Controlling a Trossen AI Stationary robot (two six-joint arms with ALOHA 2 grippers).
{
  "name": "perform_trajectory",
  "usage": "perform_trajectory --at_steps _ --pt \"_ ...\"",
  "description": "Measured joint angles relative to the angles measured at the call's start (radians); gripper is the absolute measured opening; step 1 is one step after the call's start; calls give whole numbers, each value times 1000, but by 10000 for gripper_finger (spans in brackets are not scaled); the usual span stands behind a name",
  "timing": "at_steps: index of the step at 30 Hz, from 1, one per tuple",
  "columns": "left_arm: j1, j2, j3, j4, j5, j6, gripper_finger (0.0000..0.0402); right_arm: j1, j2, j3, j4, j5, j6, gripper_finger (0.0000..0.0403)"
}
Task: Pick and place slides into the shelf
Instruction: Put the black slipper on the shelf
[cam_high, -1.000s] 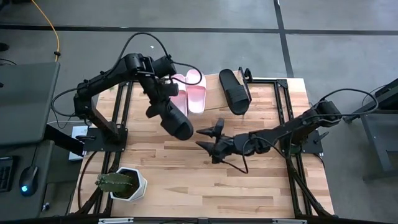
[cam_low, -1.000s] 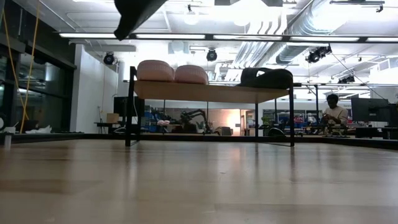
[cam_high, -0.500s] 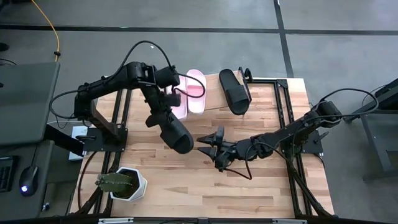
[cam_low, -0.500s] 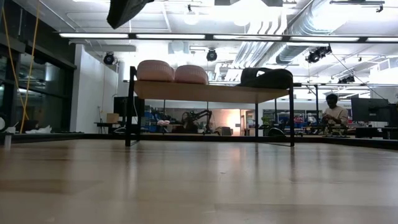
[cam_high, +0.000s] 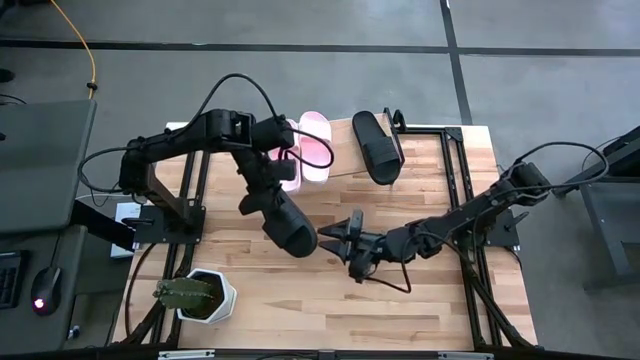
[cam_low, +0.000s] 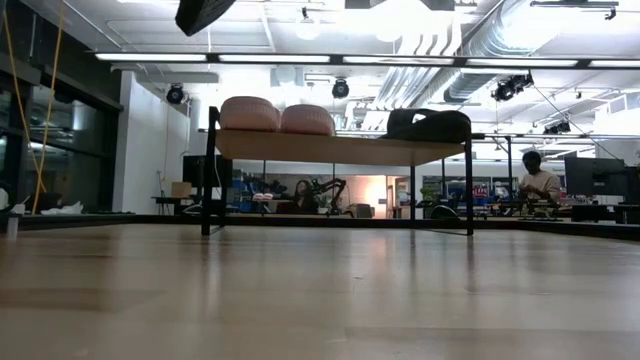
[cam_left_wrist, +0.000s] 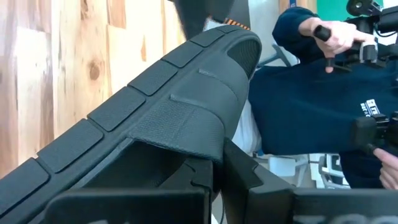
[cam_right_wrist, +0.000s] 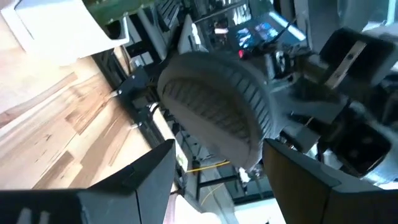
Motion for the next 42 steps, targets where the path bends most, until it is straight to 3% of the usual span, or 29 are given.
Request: perform_trajectory --at_steps 8,15,35,42 --pt "-11 28 2 5 -2 -21 0 26 -1 82 -71 53 -36 232" --pt "-46 56 0 27 35 -22 1 27 0 124 -158 -9 18 232" --pt "-70 65 0 63 45 -40 4 25 49 125 -99 -115 75 231" --pt "-69 64 0 63 48 -44 6 15 49 125 -100 -146 118 196"
